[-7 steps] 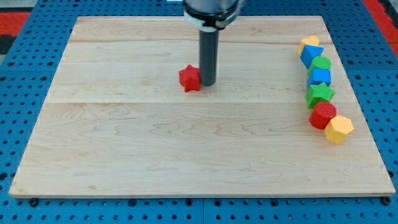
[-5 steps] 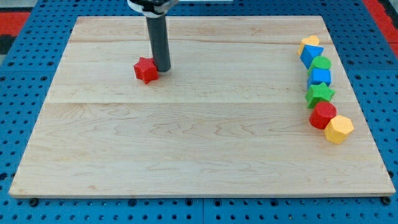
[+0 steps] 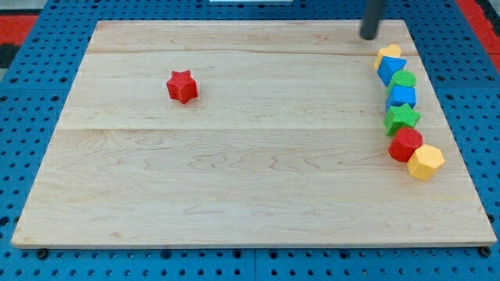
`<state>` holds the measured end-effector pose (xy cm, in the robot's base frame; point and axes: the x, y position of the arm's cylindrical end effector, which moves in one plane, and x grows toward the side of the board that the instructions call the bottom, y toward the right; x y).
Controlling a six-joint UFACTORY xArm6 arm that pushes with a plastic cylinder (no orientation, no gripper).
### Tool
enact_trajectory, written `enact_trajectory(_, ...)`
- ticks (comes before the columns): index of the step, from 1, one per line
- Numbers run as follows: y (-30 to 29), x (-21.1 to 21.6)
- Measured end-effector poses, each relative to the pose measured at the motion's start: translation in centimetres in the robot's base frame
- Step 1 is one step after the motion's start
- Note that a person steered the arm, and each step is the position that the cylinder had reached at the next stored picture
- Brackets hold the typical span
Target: Push the green circle slightly left and down
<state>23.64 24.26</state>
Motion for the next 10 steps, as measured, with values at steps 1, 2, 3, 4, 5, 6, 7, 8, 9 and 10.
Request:
enact_trajectory(1, 6.0, 2.7)
enact_trajectory(2, 6.6, 7.1)
enact_trajectory(3, 6.5, 11.1)
enact_trajectory(4, 3.6, 11.5)
enact_trajectory(5, -2.1, 11.5)
enact_trajectory(6, -9.0, 11.5)
enact_trajectory(7, -13.3, 11.5)
enact_trajectory(8, -10.1, 10.6)
enact_trajectory(9, -6.3, 10.3)
enact_trajectory(10, -7.1, 11.8)
